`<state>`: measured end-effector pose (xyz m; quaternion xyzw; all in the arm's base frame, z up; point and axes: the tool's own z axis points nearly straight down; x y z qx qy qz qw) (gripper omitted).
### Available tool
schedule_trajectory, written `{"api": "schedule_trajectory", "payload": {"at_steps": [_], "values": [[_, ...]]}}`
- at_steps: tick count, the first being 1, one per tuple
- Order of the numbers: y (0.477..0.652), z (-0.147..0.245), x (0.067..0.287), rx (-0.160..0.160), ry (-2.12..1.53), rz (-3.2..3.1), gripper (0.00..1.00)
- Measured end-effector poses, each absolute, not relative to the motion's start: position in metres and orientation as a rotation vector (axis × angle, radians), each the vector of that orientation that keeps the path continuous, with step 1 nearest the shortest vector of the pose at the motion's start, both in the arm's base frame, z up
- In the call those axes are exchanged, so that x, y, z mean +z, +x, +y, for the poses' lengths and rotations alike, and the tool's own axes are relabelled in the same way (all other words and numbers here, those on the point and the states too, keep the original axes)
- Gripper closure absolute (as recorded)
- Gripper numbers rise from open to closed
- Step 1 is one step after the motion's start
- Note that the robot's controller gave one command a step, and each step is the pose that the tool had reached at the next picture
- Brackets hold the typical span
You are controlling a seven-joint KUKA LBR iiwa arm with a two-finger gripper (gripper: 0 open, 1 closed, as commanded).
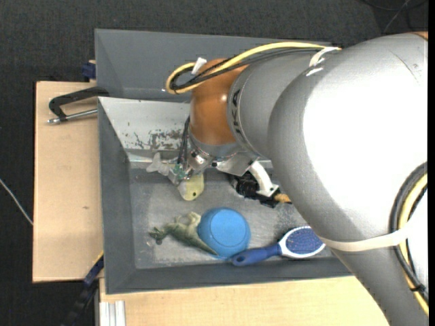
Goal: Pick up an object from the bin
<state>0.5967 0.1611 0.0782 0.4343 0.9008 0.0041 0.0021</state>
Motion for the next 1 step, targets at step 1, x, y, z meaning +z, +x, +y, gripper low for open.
{"api": "schedule_trajectory", "payload": {"at_steps": [1], "values": [[0.5993, 0.1622, 0.1478, 0.012, 1.357, 2.824, 1.00]]}}
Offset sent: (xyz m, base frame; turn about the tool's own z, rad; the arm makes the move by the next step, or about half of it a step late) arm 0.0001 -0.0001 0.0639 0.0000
